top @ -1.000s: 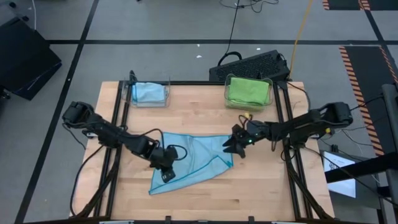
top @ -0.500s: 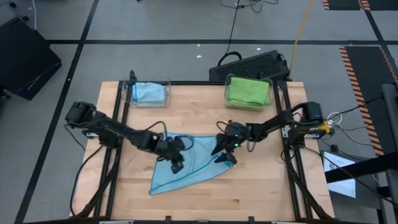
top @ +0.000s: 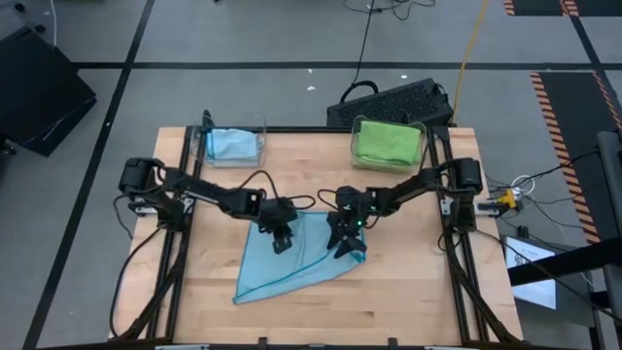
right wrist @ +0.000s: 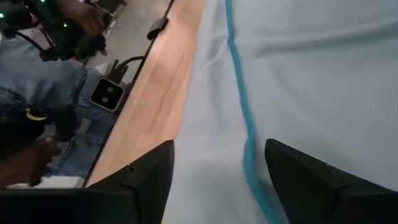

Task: Sort microfiber towel by color & place in baskets
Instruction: Fold the blue towel

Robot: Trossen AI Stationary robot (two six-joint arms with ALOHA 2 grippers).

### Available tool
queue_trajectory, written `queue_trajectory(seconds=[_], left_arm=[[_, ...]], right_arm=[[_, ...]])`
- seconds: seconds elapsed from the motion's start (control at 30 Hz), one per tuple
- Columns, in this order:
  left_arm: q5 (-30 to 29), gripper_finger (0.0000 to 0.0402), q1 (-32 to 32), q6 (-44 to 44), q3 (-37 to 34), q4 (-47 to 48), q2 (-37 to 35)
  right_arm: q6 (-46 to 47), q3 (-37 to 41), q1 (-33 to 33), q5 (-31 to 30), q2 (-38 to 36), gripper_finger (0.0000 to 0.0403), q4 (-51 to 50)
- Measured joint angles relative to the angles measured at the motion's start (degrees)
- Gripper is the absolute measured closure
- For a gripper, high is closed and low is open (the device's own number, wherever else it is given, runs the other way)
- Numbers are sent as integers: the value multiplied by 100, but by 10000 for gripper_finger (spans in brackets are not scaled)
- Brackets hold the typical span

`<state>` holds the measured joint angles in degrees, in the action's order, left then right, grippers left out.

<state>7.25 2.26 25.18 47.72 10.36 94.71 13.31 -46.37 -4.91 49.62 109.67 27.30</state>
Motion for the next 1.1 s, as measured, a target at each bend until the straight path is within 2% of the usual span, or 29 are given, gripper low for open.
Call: queue_trajectory(seconds=[0.13, 0.23, 0.33, 0.53, 0.73, 0.9, 1.1], left_arm=[[44, 325, -32, -118, 6, -16, 243], [90, 325, -37, -30, 30, -153, 434], [91, 325, -37, 169, 9, -102, 466], [-47, 325, -126, 499, 18, -149, 447], [-78, 325, -308, 837, 118, 154, -99], [-427, 325, -158, 881, 313, 126, -678], [-711, 323, 387, 526, 620, -455, -849]], right_arm=[[-186, 3, 0, -10, -55, 187, -249], [-321, -2, 38, -35, -57, 225, -375], [-455, 9, 141, -316, -66, 278, -458], [-236, 18, 237, -362, -100, 391, -396], [605, 41, 239, -364, -765, 397, -768], [484, 35, 370, -1297, -1760, 398, -1348], [493, 35, 471, -1870, -2472, 400, -1888]])
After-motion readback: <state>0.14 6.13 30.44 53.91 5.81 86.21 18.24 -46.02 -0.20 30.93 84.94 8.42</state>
